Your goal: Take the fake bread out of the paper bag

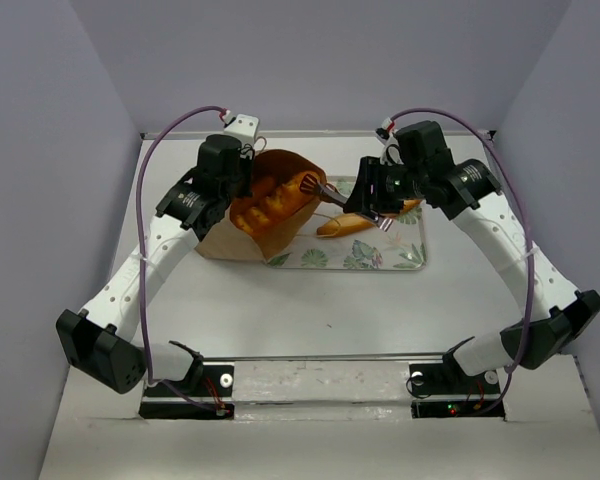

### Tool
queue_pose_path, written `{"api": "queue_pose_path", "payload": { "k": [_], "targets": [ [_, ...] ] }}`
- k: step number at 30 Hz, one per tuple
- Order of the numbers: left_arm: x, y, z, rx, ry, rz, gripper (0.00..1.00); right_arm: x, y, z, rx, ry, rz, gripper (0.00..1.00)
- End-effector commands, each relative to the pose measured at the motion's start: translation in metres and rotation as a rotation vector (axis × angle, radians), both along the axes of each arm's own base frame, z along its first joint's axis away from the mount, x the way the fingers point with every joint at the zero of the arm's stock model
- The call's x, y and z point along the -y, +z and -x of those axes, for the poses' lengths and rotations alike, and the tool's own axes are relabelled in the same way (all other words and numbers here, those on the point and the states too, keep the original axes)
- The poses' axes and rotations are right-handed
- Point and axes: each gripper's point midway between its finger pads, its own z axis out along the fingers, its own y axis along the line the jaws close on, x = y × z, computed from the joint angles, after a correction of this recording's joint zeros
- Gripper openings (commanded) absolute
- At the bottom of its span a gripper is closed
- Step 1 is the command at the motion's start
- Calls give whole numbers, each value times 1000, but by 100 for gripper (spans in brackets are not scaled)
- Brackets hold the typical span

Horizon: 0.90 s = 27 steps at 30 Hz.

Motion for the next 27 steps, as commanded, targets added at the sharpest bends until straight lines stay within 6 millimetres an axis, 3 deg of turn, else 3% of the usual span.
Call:
{"api": "queue_pose_path", "payload": {
  "k": [1,10,20,23,27],
  "targets": [
    [4,23,-1,61,-1,47,0,-12,14,-7,61,6,-77,53],
    [23,20,7,38,-106,76,0,-26,10,-25,54,10,-102,56],
    [30,22,13,32,-150,90,0,-40,-13,-49,9,-18,-96,58],
    [30,21,14,30,-152,91,0,-44,-14,-56,11,-23,-107,49],
    [21,14,9,26,-97,64,0,-49,-7,-60,33,-16,-136,20]
  ]
}}
